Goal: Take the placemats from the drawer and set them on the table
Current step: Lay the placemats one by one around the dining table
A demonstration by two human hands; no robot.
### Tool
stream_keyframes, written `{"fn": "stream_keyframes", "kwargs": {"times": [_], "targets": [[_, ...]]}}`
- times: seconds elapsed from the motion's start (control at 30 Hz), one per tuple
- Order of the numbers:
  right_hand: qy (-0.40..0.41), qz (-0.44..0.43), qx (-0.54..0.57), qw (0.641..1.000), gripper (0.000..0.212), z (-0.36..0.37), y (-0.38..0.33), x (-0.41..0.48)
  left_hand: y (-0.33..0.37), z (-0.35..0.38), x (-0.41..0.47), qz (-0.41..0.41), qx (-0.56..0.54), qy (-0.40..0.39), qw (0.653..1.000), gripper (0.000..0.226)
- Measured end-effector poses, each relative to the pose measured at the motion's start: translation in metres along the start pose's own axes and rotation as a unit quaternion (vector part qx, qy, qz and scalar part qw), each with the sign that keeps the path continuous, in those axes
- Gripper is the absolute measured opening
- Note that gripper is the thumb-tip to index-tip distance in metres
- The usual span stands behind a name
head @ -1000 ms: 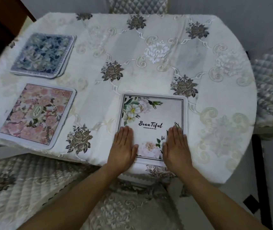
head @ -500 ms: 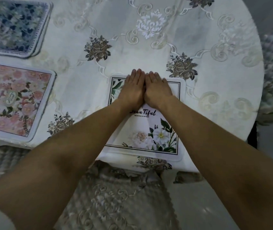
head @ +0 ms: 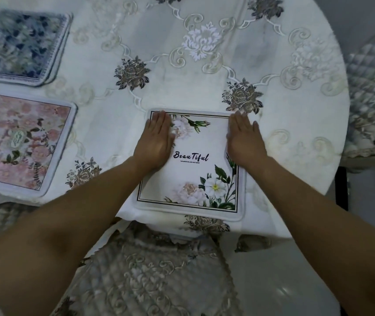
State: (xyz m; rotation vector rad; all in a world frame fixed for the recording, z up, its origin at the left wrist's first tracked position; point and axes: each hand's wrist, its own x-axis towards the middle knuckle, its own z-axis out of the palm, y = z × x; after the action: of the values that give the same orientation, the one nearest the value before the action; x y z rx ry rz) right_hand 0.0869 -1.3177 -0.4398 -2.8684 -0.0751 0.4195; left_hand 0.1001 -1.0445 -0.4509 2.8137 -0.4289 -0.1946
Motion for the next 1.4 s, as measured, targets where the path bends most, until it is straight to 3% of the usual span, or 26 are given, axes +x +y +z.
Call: {"fn": "stream_keyframes", "kwargs": {"times": [0.3, 0.47, 0.67, 0.73, 0.8, 1.03, 1.17, 1.4], "targets": [[0.008, 0.013, 0.043, 0.999, 0.057, 0.057, -0.039, -0.163, 0.027, 0.011, -0.137, -0.043, -0.009, -0.035, 0.998, 0.062], [-0.009, 0.006, -0.004, 1.0, 0.059, 0.057, -0.043, -0.173, 0.04, 0.0, -0.155, -0.068, -0.008, -0.066, 0.995, 0.061], [-0.126, -0.015, -0.081, 0.989, 0.056, 0.004, -0.055, -0.168, 0.049, -0.038, -0.15, -0.057, -0.017, -0.13, 0.99, 0.062], [-0.148, -0.007, -0.091, 0.985, 0.049, -0.03, -0.07, -0.162, 0.057, -0.062, -0.157, -0.07, -0.02, -0.102, 0.992, 0.049], [-0.104, -0.028, -0.086, 0.991, 0.04, -0.065, -0.088, -0.162, 0.063, -0.088, -0.169, -0.087, -0.027, -0.061, 0.994, 0.04], [-0.004, -0.101, -0.069, 0.993, 0.038, -0.124, -0.198, -0.206, 0.024, -0.183, -0.236, -0.085, 0.083, 0.039, 0.992, 0.03], [0.029, -0.152, -0.064, 0.986, 0.033, -0.124, -0.289, -0.242, -0.021, -0.234, -0.304, -0.085, 0.112, 0.071, 0.987, 0.03], [0.068, -0.239, -0.067, 0.966, 0.032, -0.09, -0.471, -0.301, -0.129, -0.298, -0.462, -0.157, 0.1, 0.094, 0.978, 0.024]]}}
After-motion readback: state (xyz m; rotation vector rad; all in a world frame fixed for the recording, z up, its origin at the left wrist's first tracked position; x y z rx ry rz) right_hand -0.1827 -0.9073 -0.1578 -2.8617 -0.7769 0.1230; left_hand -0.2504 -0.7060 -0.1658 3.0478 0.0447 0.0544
